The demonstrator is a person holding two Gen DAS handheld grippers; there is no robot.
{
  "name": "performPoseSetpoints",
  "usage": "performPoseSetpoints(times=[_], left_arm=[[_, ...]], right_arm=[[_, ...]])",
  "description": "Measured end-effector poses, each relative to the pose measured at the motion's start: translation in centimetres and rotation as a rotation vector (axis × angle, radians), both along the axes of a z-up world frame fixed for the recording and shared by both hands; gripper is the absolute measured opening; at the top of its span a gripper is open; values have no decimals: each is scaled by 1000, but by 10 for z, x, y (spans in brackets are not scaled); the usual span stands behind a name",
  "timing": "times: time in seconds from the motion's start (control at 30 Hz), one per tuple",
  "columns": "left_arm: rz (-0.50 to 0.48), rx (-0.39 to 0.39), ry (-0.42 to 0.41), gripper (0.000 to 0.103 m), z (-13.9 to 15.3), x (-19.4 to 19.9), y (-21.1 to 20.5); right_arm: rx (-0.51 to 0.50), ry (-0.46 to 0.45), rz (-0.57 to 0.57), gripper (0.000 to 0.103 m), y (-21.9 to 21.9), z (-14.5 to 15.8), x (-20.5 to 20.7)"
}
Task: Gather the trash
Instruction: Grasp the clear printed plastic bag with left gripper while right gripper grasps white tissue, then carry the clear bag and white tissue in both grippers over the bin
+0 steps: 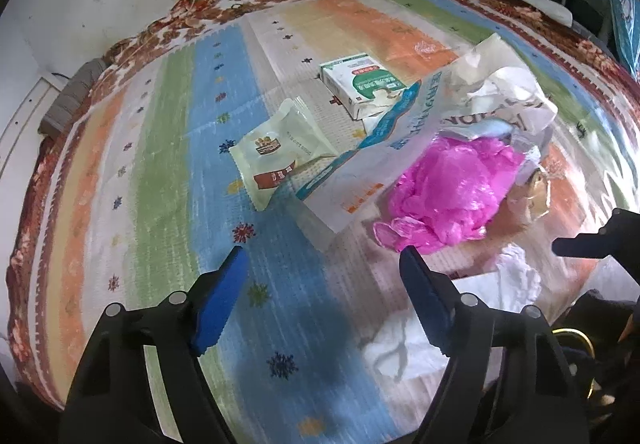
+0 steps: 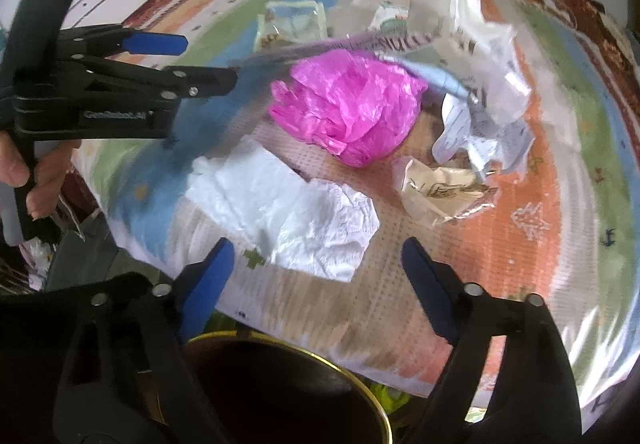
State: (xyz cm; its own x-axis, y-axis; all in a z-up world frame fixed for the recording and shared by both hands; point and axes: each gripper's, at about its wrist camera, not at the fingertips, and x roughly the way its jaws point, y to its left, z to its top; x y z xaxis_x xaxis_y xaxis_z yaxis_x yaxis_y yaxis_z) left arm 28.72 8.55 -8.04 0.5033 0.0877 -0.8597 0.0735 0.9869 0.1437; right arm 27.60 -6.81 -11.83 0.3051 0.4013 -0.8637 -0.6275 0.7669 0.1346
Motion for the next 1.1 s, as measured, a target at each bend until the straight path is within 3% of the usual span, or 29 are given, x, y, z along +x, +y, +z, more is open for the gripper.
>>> performPoseSetpoints(times=[0.13, 0.23, 0.33, 0.4, 0.47, 0.63, 0.77, 1.0, 1.1], left_arm=[[-50, 48, -41, 69, -2, 7, -8], [-136, 118, -60, 64, -5, 10, -27], [-153, 146, -44, 40, -13, 17, -36], [-155, 150, -33, 16, -16, 20, -38], [-152, 157, -28, 0, -17, 20, -37], [-114, 58, -51, 0, 1, 10, -27], [-43, -96, -59, 0, 21, 0, -15], [5, -144, -51, 0, 47, -22, -19], [45, -211, -46, 0, 60, -32, -16]], right_arm=[[5, 40, 0, 61, 6, -12, 8], [-7, 44, 7, 46, 11, -17, 9], [23, 81, -13, 25, 10, -18, 13], [26, 96, -13, 8, 9, -18, 14], [24, 100, -5, 6, 9, -18, 13], [49, 89, -20, 4, -4, -5, 17], [57, 39, -41, 4, -10, 16, 16], [41, -38, -47, 4, -18, 40, 0], [32, -63, -57, 4, -22, 45, -7]])
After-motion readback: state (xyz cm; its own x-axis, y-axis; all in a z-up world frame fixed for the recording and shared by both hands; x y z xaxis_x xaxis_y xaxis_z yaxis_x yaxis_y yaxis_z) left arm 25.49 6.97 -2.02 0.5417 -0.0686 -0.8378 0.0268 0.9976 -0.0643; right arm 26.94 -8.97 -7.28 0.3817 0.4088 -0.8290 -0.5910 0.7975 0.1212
